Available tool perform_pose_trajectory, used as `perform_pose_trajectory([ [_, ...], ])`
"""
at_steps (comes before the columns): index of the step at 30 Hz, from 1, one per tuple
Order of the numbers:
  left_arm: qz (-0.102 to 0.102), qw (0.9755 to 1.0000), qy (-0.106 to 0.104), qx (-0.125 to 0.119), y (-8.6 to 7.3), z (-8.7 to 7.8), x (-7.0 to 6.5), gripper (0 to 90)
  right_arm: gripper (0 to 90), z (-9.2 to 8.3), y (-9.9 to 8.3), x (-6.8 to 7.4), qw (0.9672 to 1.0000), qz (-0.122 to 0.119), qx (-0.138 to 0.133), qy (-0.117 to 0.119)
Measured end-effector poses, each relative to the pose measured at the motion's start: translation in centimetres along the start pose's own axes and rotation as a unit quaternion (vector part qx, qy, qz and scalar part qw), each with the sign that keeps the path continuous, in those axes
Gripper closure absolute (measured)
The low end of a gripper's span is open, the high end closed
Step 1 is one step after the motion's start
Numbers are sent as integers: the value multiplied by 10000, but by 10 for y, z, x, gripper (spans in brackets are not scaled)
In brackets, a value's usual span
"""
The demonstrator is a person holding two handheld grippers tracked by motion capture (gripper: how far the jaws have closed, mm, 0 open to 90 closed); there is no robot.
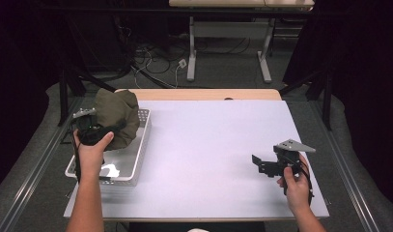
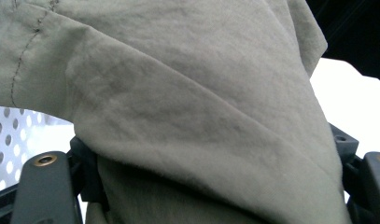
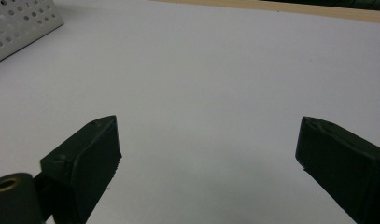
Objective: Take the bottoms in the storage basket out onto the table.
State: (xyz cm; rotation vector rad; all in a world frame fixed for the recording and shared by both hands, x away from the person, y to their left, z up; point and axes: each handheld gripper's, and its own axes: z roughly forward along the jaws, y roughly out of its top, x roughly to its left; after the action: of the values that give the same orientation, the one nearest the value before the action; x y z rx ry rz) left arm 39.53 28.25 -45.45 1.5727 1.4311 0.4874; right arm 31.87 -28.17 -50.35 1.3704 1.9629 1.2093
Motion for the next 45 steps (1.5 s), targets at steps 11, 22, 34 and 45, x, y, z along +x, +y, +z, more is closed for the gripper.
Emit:
perform_pose_trajectory([
  [11,157,9992,-67,-375,8,-17,-13,213,62,-1,0,-1,10000,-75,-15,-9],
  [22,328,9971,-167,-671,13,-29,-27,213,62,-1,1,-1,10000,-78,-32,3],
  [34,467,9938,-379,-934,16,-39,-41,212,62,-2,1,-1,10000,-31,-47,-18],
  [45,687,9894,-653,-1099,19,-46,-60,211,62,-2,1,-1,10000,-38,-83,-30],
])
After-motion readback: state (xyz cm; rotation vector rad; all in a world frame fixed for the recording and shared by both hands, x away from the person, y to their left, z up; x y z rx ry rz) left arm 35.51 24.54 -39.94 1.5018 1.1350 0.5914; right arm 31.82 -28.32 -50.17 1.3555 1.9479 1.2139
